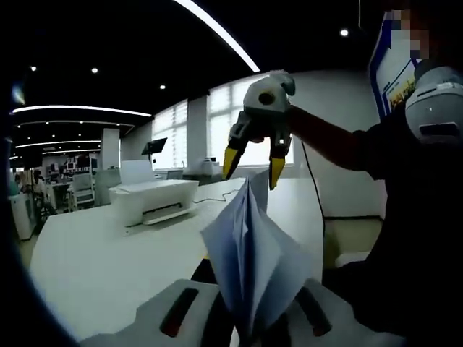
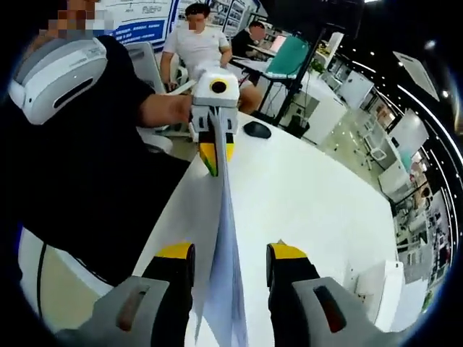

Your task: Organize the stack of printing papers by aligning and flattening the scattered papers on the table

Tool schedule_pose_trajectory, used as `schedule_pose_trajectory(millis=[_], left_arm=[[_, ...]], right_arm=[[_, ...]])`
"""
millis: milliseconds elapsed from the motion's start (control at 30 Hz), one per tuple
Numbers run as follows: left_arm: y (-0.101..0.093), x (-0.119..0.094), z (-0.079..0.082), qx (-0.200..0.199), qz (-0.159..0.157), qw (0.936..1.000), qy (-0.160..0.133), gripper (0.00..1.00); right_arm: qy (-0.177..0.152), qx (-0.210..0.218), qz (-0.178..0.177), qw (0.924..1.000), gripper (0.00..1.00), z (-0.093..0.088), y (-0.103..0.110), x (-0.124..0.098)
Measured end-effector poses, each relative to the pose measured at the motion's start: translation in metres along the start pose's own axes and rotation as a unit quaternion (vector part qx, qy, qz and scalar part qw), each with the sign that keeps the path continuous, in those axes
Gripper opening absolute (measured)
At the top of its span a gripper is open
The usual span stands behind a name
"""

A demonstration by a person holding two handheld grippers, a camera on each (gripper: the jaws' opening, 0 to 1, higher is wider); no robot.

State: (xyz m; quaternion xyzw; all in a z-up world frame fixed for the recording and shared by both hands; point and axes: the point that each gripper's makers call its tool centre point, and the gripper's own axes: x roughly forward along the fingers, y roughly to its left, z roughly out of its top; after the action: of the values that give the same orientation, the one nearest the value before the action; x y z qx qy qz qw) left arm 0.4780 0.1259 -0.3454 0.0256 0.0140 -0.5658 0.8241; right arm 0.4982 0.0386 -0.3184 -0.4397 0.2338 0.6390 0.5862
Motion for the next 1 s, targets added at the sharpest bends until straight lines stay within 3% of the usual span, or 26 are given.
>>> schedule_pose_trajectory(millis=[300, 633, 867, 933, 1000], left_arm=[[0.000, 0.001, 0.001, 0.001, 0.000, 1.0000, 0.005, 0.07], [-0.003, 0.003, 0.000, 0.011, -0.002, 0.9998, 0.015, 0.07], [-0.003, 0.003, -0.001, 0.011, -0.002, 0.9998, 0.016, 0.07], [-0.004, 0.003, -0.001, 0.012, -0.003, 0.9998, 0.016, 0.07], [-0.004, 0.004, -0.001, 0.012, -0.005, 0.9998, 0.016, 0.07]], right_arm=[[0.052, -0.009, 0.033, 0.9981, 0.35, 0.002, 0.008, 0.015], [0.101, -0.019, 0.047, 0.9935, 0.35, 0.000, 0.006, 0.034], [0.111, -0.034, 0.064, 0.9912, 0.32, 0.005, 0.009, 0.046], [0.114, -0.036, 0.068, 0.9906, 0.25, 0.005, 0.010, 0.050], [0.144, -0.035, 0.080, 0.9858, 0.07, -0.005, 0.012, 0.053]])
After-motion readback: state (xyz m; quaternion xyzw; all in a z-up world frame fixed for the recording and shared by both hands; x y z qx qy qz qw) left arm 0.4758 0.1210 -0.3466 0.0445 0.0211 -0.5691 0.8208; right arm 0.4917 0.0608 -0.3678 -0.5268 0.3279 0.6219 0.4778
